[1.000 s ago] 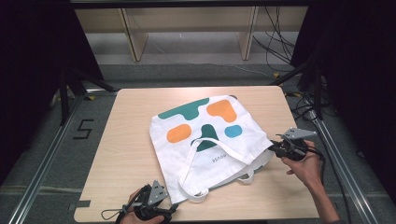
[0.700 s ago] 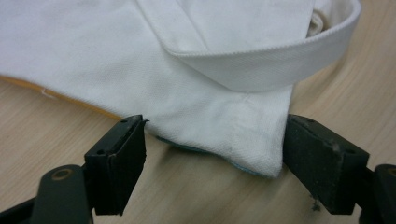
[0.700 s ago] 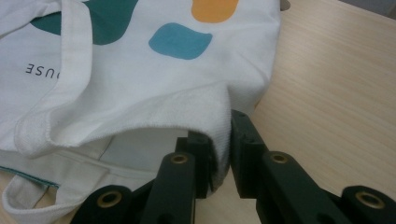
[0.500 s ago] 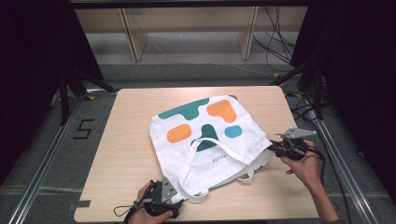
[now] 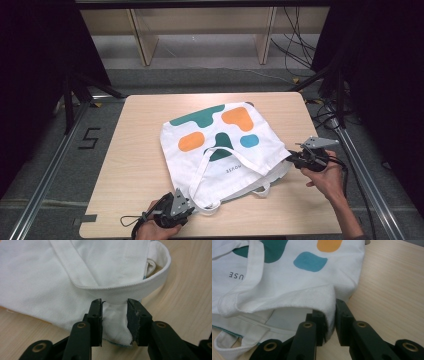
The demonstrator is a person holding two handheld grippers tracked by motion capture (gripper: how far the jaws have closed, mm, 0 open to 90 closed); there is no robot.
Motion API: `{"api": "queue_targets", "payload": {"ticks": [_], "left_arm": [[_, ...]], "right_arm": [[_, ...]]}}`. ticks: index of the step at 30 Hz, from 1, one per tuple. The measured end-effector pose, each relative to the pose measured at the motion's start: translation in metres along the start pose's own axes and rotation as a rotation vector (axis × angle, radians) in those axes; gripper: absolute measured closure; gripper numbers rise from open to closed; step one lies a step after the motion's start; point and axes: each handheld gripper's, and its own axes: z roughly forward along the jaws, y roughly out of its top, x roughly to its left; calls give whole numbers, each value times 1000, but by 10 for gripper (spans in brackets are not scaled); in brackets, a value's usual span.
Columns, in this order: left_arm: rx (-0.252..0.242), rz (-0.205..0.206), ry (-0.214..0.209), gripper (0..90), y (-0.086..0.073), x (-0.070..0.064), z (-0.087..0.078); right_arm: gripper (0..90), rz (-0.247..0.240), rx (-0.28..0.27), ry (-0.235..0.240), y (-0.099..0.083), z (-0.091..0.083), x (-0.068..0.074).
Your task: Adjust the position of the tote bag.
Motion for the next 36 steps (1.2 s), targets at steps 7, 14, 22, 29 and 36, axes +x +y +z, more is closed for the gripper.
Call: {"api": "queue_targets", "payload": {"ticks": [7, 14, 22, 29, 36], "left_arm": [[-9, 15, -11, 894, -3, 5, -9], [-58, -5, 42, 897, -2, 19, -23], [-64, -11, 106, 896, -13, 49, -29], [-58, -37, 150, 896, -23, 72, -35], [-73, -39, 110, 896, -25, 61, -41]], "right_arm": [[802, 6, 7, 18, 0, 0, 3], [802, 25, 3, 46, -1, -3, 6], [797, -56, -6, 63, -10, -13, 30], [792, -145, 37, 82, -29, -20, 70], [792, -143, 50, 91, -44, -33, 76]]}}
